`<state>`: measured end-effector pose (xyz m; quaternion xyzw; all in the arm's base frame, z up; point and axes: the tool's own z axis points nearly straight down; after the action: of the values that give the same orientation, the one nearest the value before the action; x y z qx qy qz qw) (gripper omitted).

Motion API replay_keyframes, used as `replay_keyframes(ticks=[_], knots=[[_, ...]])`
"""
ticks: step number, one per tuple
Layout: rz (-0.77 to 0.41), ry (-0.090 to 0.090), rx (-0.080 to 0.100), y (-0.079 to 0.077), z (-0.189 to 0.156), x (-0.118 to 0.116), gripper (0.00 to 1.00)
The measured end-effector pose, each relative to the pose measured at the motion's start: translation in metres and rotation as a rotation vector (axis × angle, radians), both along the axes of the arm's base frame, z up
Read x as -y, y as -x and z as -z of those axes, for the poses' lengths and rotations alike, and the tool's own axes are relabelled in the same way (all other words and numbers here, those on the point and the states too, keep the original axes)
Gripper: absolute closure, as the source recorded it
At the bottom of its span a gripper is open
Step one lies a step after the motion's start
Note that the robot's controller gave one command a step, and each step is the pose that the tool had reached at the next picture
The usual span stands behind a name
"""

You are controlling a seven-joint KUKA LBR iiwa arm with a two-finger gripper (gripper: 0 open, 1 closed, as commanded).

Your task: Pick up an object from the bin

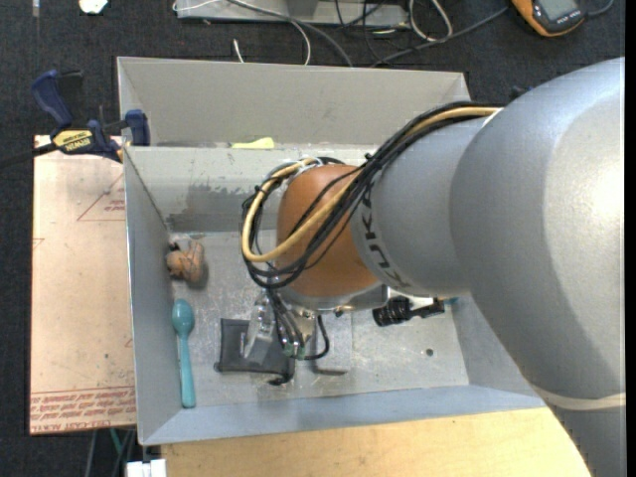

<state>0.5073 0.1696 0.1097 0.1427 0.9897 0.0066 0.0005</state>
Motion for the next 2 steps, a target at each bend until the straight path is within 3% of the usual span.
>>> replay_keyframes(ticks=[1,2], knots=[[-0.005,-0.002,-0.004,-0.001,0.01,-0.011,1.0],[-0.196,0.0,-0.001,-0.011,-0.027,0.013,1.0]])
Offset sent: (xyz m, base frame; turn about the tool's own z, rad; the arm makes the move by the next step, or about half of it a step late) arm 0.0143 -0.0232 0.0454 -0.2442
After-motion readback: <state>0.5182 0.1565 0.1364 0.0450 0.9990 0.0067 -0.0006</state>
